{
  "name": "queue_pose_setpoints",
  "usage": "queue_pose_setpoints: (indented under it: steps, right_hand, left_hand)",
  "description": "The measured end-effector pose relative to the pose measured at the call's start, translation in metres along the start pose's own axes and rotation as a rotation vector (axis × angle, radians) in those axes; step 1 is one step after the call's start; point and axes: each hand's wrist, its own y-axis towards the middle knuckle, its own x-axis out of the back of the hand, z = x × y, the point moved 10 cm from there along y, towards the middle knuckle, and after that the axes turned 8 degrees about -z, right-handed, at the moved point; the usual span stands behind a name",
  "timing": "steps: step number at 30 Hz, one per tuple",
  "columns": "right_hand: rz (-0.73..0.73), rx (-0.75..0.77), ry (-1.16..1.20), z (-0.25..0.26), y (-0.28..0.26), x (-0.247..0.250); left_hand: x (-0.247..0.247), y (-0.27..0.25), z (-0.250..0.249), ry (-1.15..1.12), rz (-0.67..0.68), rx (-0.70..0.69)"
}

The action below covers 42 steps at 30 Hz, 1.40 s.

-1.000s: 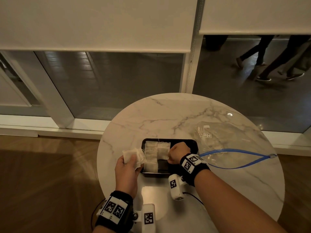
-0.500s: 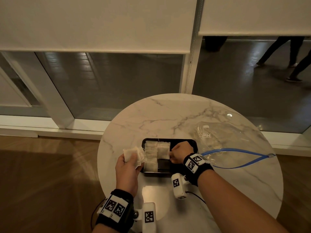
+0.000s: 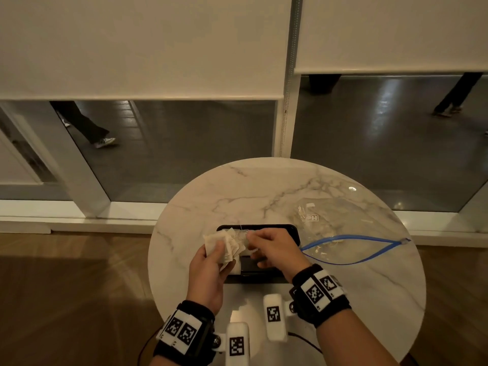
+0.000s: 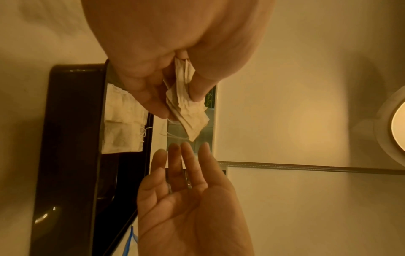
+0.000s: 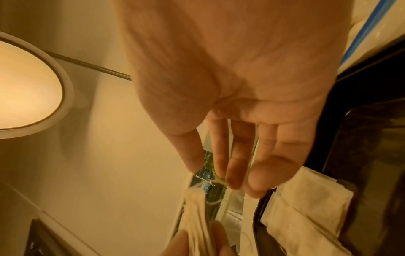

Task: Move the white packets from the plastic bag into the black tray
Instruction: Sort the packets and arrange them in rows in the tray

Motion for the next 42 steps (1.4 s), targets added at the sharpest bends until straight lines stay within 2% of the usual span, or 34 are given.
queue_pose_setpoints:
  steps: [9, 20, 24, 32, 37, 40, 42]
  right_hand:
    - [0.015, 0.109, 0.090, 0.009, -0.014, 0.004]
    - [-0.048, 0.066, 0.300, -0.002, -0.006, 0.003]
    - [-0.009, 0.065, 0.311, -0.004, -0.009, -0.004]
    - [0.037, 0.098, 0.189, 0.003, -0.015, -0.006]
    - [-0.028, 0.127, 0.131, 0.004, -0.009, 0.000]
    - [-0.080, 0.121, 0.142, 0.005, -0.004, 0.010]
    - [-0.224, 0.148, 0.198, 0.006, 0.001, 0.029]
  left_hand:
    - [-0.022, -0.009, -0.004, 0.044, 0.102, -0.054]
    - [-0.006, -0.003, -0.007, 0.033, 0.046, -0.080]
    - [-0.006, -0.005, -0.008, 0.078, 0.060, -0.114]
    - [-0.013, -0.011, -0.017, 0.216, 0.132, -0.245]
    - [-0.023, -0.017, -0.017, 0.282, 0.199, -0.262]
    - [-0.015, -0.013, -0.019, 0.292, 0.147, -0.284]
    - [-0.006, -0.007, -0.019, 0.278, 0.087, -0.281]
